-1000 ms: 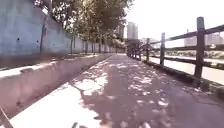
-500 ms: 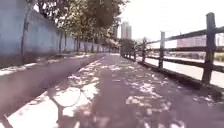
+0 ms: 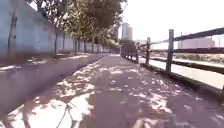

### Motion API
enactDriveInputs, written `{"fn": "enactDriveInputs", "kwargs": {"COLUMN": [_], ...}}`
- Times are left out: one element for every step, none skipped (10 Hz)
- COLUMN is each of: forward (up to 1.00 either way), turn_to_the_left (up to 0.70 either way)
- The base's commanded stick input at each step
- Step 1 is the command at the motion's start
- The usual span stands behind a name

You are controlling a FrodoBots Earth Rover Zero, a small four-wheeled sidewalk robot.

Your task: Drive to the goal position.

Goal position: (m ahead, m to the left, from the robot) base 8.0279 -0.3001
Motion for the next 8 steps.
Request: {"fn": "enactDriveInputs", "kwargs": {"forward": [1.00,1.00,1.00,1.00,1.00,1.00,1.00,1.00], "turn_to_the_left": [0.00,0.00,0.00,0.00,0.00,0.00,0.00,0.00]}}
